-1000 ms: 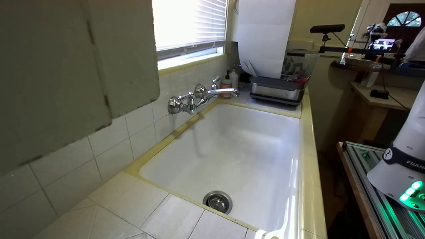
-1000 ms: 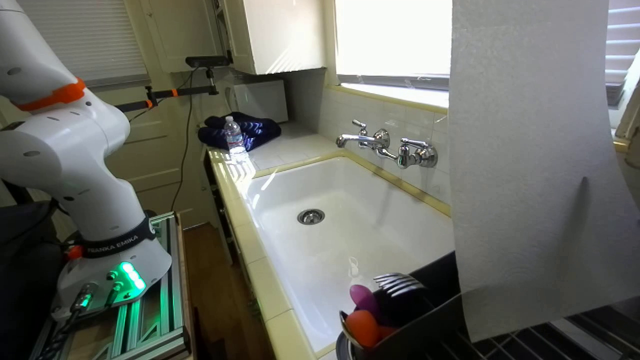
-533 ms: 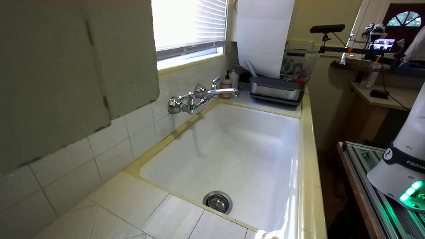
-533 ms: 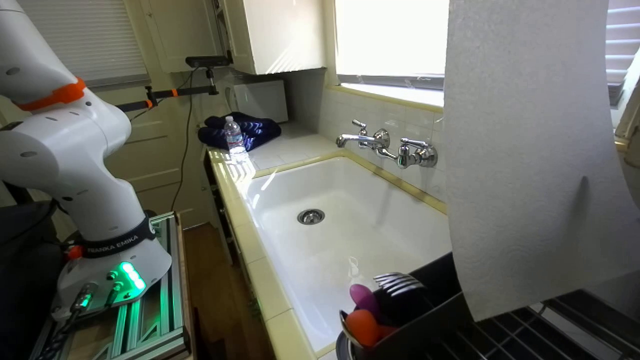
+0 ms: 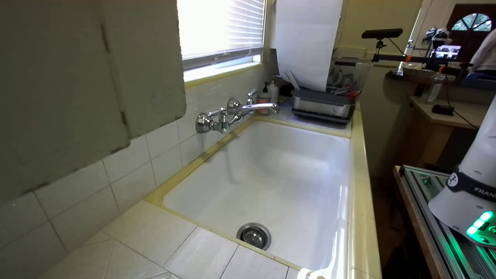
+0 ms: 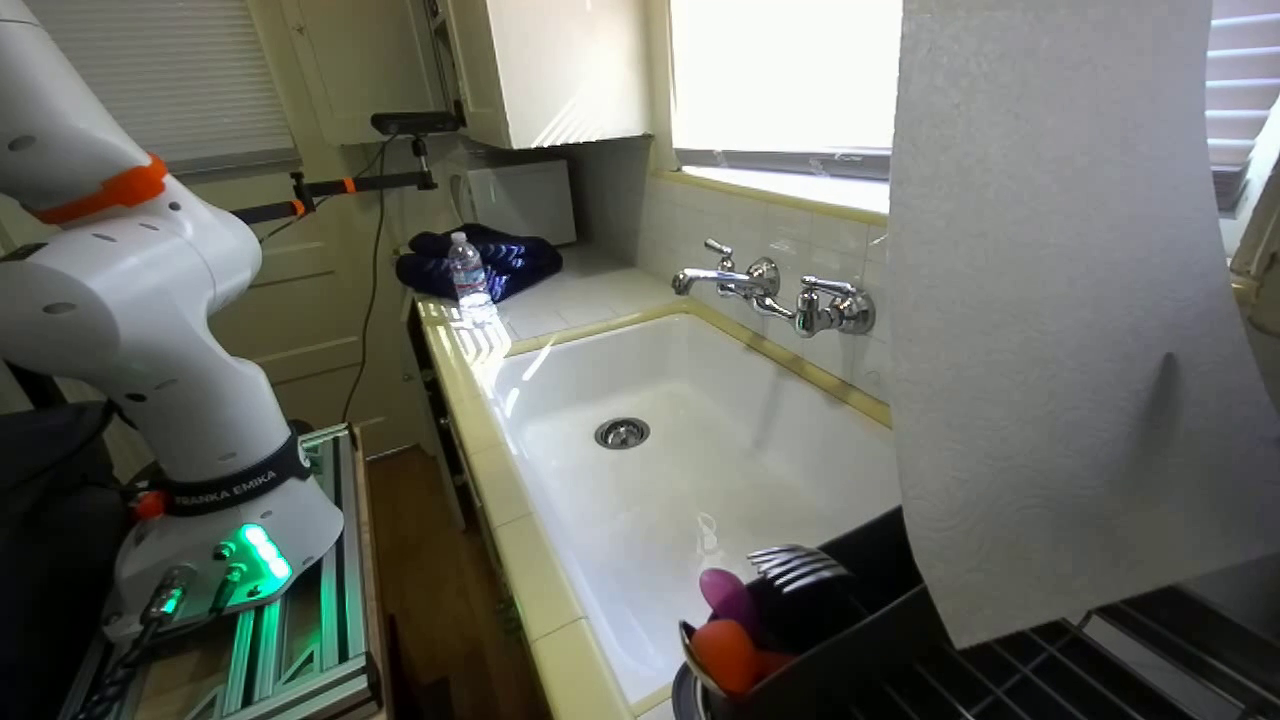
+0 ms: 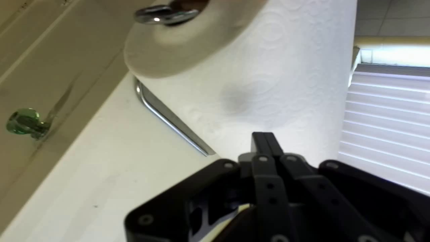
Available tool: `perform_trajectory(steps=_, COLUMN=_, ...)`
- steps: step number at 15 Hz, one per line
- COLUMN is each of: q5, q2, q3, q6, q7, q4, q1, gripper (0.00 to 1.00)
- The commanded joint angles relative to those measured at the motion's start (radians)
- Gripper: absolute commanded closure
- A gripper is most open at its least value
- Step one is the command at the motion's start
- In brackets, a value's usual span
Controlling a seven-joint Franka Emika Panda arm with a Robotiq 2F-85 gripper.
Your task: Pull up the paper
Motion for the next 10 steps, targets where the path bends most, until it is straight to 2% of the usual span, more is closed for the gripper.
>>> perform_trajectory(steps=1, q5=-0.014, q2=-0.031, q3=0.033, q6=-0.029, q7=0.041, q4=-0.064, q1=0.006, gripper=1.00)
perform_trajectory(steps=10, q5=-0.036, q2=0.023, q3=0.033, q6=-0.037, q7=0.126, q4=-0.097, q1=-0.015, gripper=1.00)
